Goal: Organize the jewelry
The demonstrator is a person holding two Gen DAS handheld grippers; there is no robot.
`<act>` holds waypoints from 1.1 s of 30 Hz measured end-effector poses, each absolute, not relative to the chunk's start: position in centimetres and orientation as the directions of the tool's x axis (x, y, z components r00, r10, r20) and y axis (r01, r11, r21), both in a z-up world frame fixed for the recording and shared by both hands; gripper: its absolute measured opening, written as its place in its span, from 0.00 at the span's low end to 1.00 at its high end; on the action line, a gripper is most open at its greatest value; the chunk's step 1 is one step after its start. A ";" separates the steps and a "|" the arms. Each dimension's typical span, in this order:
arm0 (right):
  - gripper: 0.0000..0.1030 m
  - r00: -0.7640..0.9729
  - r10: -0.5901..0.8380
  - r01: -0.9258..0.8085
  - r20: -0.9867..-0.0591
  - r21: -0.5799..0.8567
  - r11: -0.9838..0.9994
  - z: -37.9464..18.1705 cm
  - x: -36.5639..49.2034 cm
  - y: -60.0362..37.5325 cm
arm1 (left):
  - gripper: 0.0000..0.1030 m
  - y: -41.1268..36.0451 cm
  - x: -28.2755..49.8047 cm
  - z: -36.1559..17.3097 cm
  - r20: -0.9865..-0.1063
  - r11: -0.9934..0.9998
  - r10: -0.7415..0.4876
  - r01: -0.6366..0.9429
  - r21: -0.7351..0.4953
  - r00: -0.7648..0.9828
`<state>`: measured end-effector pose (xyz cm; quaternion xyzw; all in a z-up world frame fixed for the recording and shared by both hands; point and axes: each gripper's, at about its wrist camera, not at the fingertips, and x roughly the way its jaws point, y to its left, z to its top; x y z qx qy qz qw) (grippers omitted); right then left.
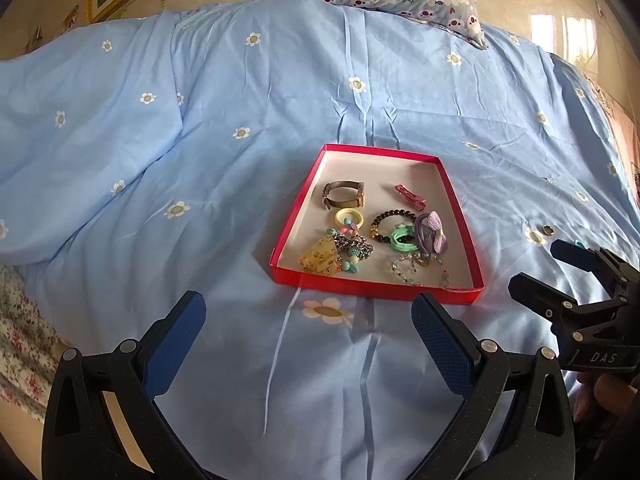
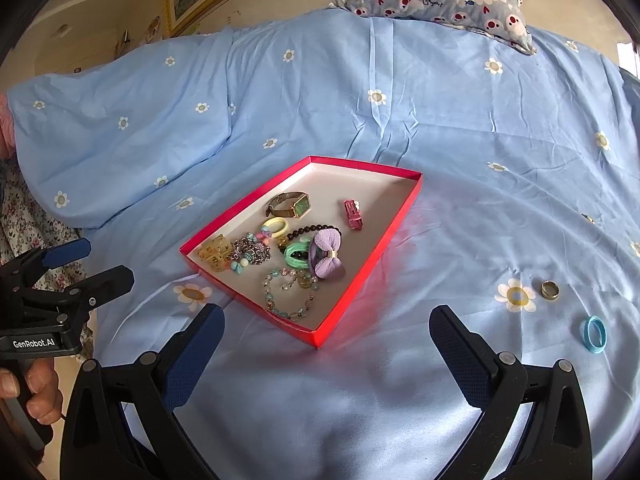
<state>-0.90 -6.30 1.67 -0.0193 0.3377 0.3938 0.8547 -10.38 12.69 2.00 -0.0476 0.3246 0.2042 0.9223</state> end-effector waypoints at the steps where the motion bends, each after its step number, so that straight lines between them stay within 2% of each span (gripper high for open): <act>1: 1.00 0.462 0.660 -0.686 -0.593 0.233 0.690 1.7 -0.9 -6.3 | 1.00 12.7 -10.4 2.0 -0.618 0.912 0.347 -0.408 0.046 0.706; 33: 1.00 0.459 0.665 -0.696 -0.589 0.226 0.681 2.0 -1.3 -6.1 | 1.00 12.5 -10.6 2.2 -0.625 0.913 0.341 -0.405 0.044 0.702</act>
